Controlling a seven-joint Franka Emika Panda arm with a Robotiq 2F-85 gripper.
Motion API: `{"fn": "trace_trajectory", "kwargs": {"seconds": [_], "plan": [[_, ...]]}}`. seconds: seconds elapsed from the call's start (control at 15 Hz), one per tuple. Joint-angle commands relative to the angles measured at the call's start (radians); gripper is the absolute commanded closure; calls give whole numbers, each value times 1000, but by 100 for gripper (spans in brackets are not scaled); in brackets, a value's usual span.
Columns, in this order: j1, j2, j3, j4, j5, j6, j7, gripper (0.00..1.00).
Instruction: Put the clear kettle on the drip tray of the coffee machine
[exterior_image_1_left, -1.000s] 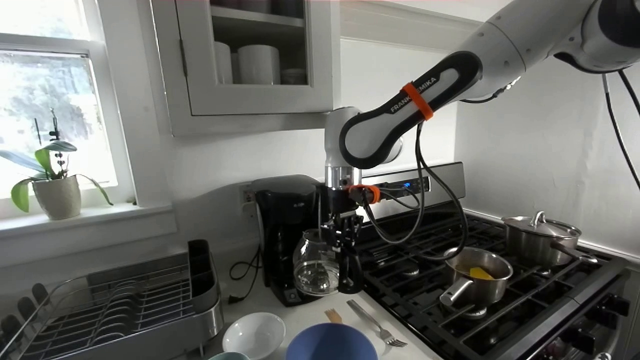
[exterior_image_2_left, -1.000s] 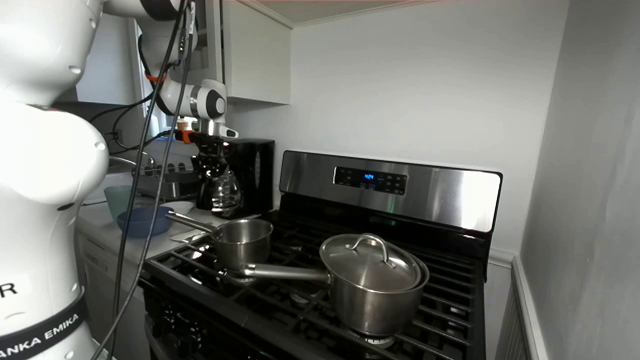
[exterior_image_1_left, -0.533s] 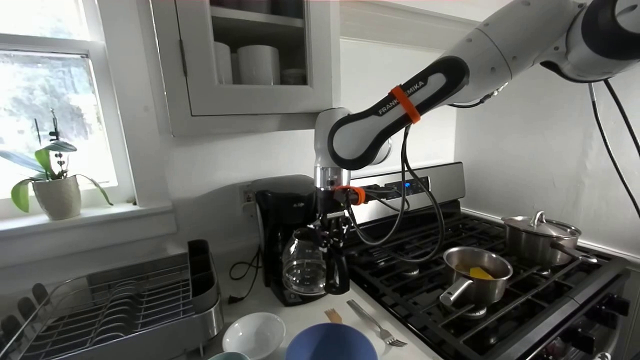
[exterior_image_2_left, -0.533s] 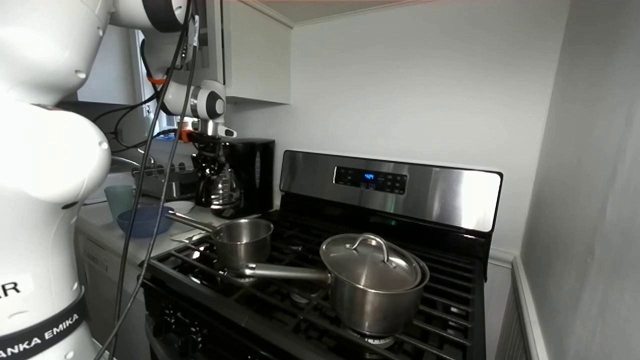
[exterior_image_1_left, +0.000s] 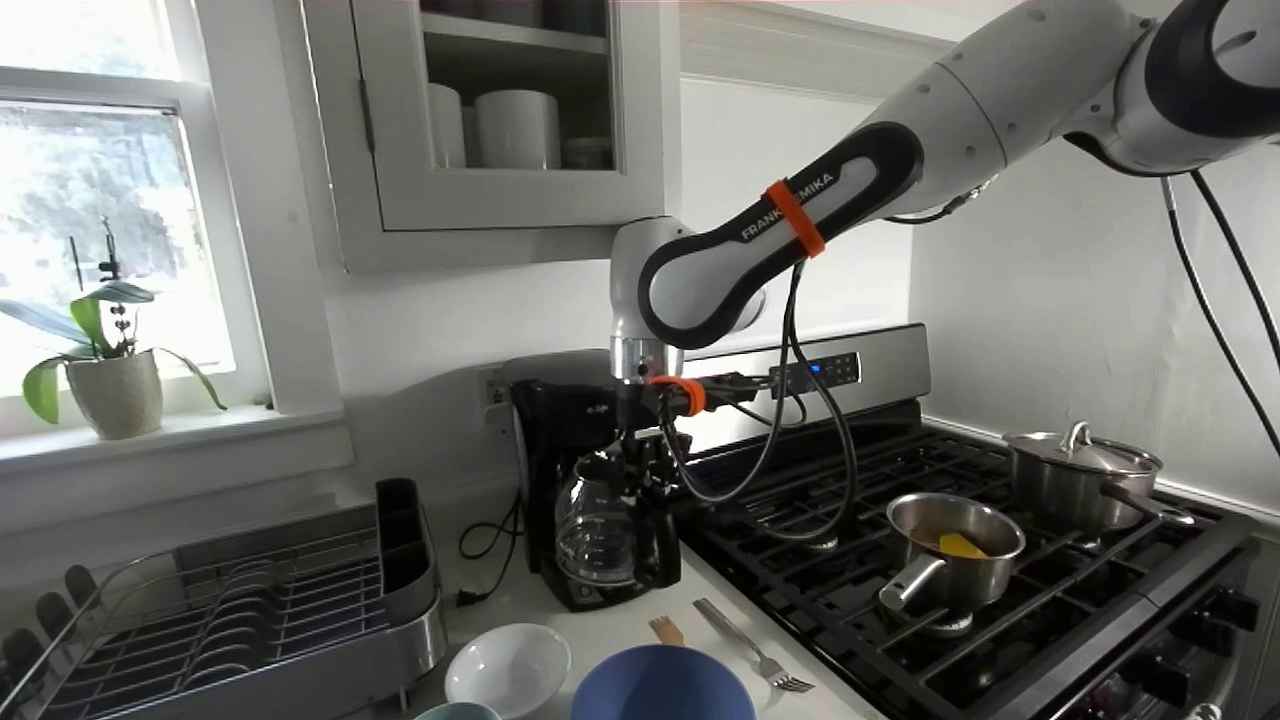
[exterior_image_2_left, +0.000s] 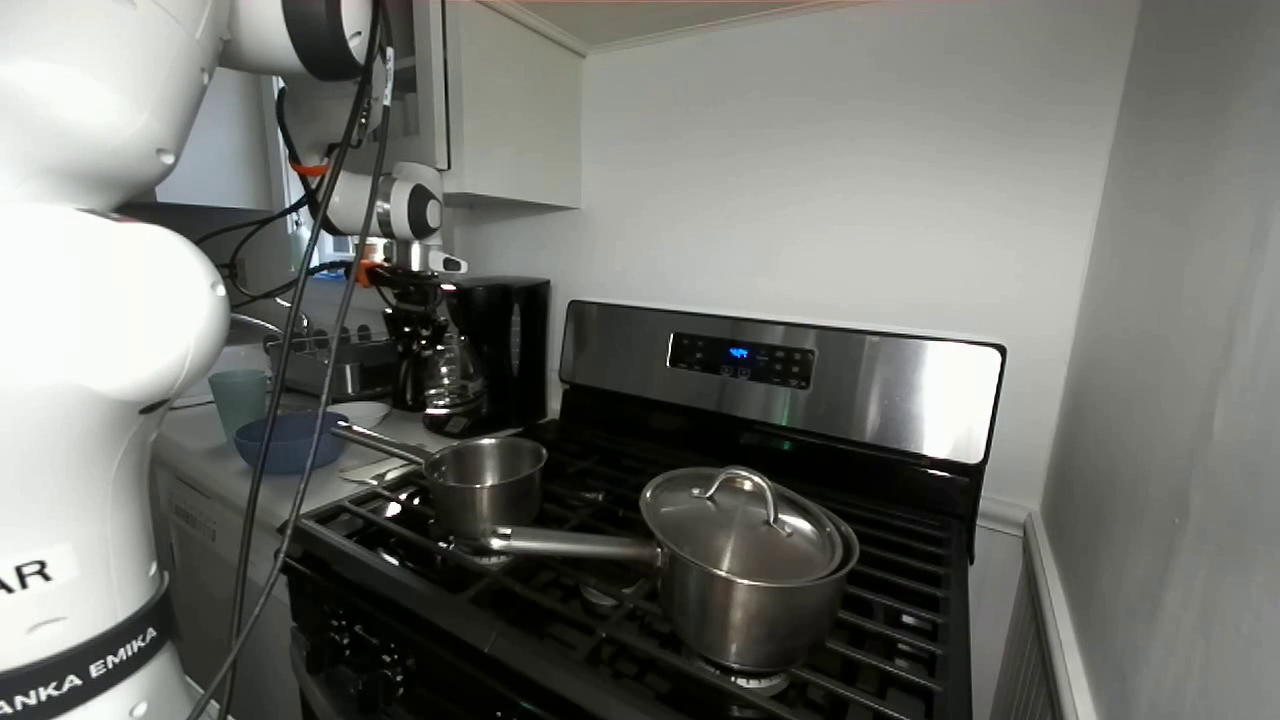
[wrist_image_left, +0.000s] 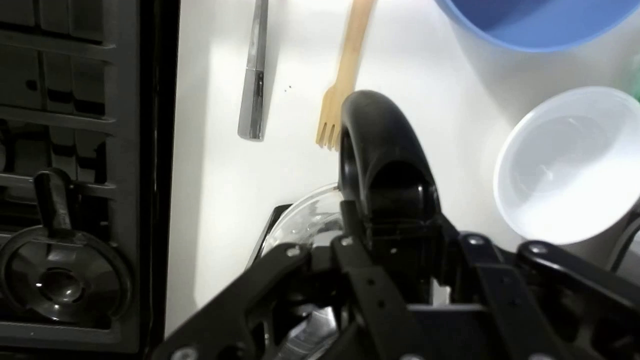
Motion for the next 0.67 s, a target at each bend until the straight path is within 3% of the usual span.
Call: {"fn": "trace_trajectory", "kwargs": {"seconds": [0.0, 0.6], "plan": [[16, 55, -39, 106, -19, -43, 44, 92], [29, 77, -71, 124, -65, -7, 121, 92]]}}
